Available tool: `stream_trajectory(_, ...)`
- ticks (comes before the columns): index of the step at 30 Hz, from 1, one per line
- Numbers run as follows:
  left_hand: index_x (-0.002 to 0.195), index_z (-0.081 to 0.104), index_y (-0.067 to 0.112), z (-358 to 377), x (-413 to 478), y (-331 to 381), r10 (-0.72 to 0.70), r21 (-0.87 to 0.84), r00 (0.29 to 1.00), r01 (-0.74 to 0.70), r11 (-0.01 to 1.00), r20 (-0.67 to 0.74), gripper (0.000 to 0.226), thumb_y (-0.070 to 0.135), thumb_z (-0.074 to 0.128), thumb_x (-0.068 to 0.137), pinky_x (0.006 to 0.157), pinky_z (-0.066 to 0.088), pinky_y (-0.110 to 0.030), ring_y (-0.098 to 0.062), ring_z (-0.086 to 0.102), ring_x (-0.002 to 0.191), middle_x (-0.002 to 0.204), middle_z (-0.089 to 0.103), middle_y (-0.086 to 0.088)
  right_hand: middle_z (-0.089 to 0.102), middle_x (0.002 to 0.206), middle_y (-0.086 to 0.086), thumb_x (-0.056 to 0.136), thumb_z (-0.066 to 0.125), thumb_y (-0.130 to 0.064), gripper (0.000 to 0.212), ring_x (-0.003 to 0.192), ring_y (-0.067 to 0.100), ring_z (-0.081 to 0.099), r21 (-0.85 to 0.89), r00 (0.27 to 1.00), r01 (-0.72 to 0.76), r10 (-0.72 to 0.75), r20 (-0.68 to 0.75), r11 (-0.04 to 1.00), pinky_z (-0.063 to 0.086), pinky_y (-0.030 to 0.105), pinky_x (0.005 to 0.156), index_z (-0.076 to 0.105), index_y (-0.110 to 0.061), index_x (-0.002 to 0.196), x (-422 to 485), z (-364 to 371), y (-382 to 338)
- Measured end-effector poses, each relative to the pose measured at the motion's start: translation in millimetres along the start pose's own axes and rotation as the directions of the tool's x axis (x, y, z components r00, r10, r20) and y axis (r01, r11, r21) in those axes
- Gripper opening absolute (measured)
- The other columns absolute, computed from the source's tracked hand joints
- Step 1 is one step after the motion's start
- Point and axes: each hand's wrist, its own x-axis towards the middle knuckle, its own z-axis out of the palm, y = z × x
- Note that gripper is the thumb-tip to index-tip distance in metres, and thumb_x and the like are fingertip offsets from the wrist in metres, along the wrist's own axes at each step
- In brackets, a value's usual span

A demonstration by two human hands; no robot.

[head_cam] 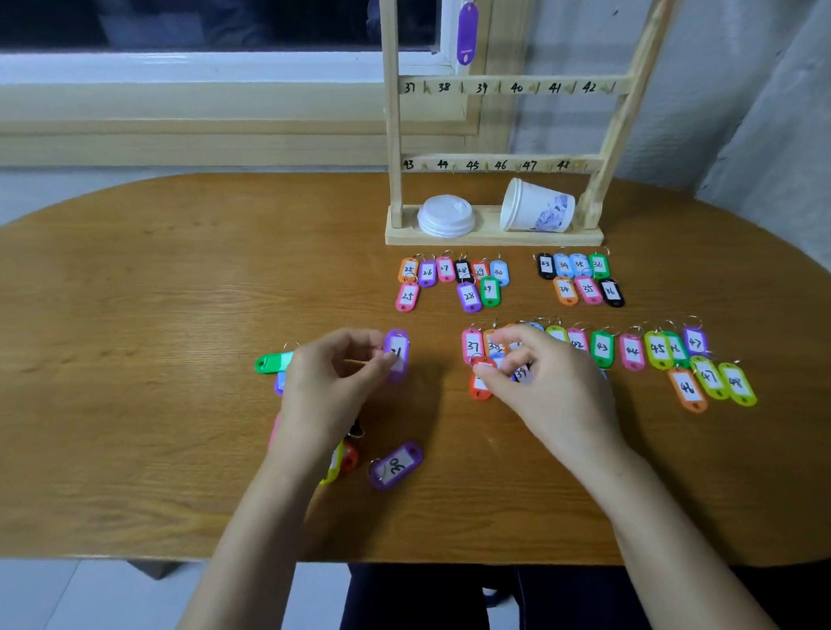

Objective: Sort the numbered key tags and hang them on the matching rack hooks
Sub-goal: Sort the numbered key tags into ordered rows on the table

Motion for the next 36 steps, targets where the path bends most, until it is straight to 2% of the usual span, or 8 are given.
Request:
stream_trajectory(4, 0.094, 0.070, 0.009, 10, -3, 7, -0.018, -0.068, 0.999, 0.021, 0.997, 0.050, 0.013, 0.005, 0.070, 0.081, 0.068, 0.052, -0.031, -0.017, 0.065, 0.071, 0.085, 0.072, -0.016, 0.070, 0.080, -0.013, 0.081, 0.072, -0.031, 0.016, 0.071, 0.002, 0.062, 0.331, 0.993, -0.001, -0.040, 0.116, 0.944, 0.050, 0.020, 0.067, 0.071, -0.027, 0.096, -2, 9, -11)
stream_trajectory(9, 0.089, 0.071, 0.013, 16, -5, 12, 0.031, -0.021, 0.994, -0.029, 0.999, 0.107, 0.012, 0.005, 0.071, 0.080, 0.067, 0.054, -0.025, -0.013, 0.066, 0.070, 0.078, 0.072, -0.008, 0.070, 0.079, -0.010, 0.082, 0.072, -0.023, 0.005, 0.076, -0.001, 0.064, 0.382, 0.987, 0.037, -0.095, 0.133, 0.923, 0.052, 0.014, 0.068, 0.071, -0.024, 0.087, -3, 15, -18)
stream_trajectory(14, 0.089, 0.072, 0.019, -8, 5, 4, 0.163, 0.310, 0.981, -0.125, 0.943, -0.102, 0.011, 0.011, 0.072, 0.081, 0.060, 0.047, -0.011, -0.001, 0.064, 0.066, 0.075, 0.070, 0.005, 0.071, 0.076, -0.003, 0.081, 0.072, -0.016, 0.007, 0.074, 0.007, 0.067, 0.495, 0.998, -0.050, 0.023, 0.059, 0.867, 0.051, 0.017, 0.064, 0.069, -0.021, 0.078, 3, 5, -6)
stream_trajectory(22, 0.099, 0.068, 0.017, 6, 20, -10, 0.250, 0.670, 0.968, -0.163, 0.724, -0.035, 0.023, 0.025, 0.074, 0.078, 0.070, 0.044, -0.029, -0.022, 0.061, 0.084, 0.092, 0.065, -0.002, 0.071, 0.081, -0.004, 0.083, 0.070, -0.019, 0.007, 0.077, 0.001, 0.066, 0.491, 0.998, -0.066, 0.056, 0.035, 0.869, 0.049, 0.011, 0.063, 0.070, -0.014, 0.088, 10, -13, 8)
stream_trajectory(25, 0.106, 0.067, 0.014, 12, 28, -10, 0.228, 0.649, 0.974, -0.165, 0.742, -0.013, 0.033, 0.012, 0.076, 0.074, 0.073, 0.040, -0.026, -0.026, 0.061, 0.088, 0.099, 0.066, -0.007, 0.071, 0.081, -0.007, 0.083, 0.070, -0.020, 0.008, 0.077, -0.002, 0.065, 0.461, 0.998, -0.060, 0.054, 0.026, 0.885, 0.049, 0.010, 0.064, 0.070, -0.015, 0.089, 11, -16, 10)
stream_trajectory(29, 0.111, 0.066, 0.014, 14, 34, -6, 0.187, 0.591, 0.982, -0.154, 0.792, 0.006, 0.041, 0.003, 0.077, 0.073, 0.065, 0.039, -0.007, -0.009, 0.056, 0.073, 0.091, 0.065, -0.001, 0.071, 0.080, -0.005, 0.084, 0.070, -0.019, 0.007, 0.075, -0.002, 0.065, 0.457, 0.998, -0.061, 0.057, 0.022, 0.887, 0.050, 0.011, 0.064, 0.070, -0.013, 0.088, 14, -20, 15)
stream_trajectory(33, 0.077, 0.070, 0.028, 17, 34, -4, 0.203, 0.545, 0.979, -0.160, 0.823, -0.019, 0.019, 0.013, 0.080, 0.071, 0.061, 0.045, -0.017, 0.001, 0.055, 0.063, 0.065, 0.062, 0.014, 0.071, 0.079, -0.004, 0.083, 0.070, -0.018, 0.005, 0.075, 0.000, 0.065, 0.470, 0.997, -0.070, 0.074, 0.009, 0.880, 0.050, 0.012, 0.066, 0.070, -0.014, 0.086, 19, -23, 22)
stream_trajectory(36, 0.066, 0.065, 0.036, 20, 38, -3, 0.201, 0.484, 0.979, -0.160, 0.860, -0.034, 0.021, 0.023, 0.081, 0.071, 0.057, 0.044, -0.023, -0.007, 0.062, 0.066, 0.064, 0.065, 0.012, 0.071, 0.078, -0.003, 0.084, 0.070, -0.017, 0.004, 0.075, 0.003, 0.066, 0.472, 0.996, -0.072, 0.084, -0.005, 0.879, 0.051, 0.014, 0.067, 0.070, -0.014, 0.085, 24, -26, 28)
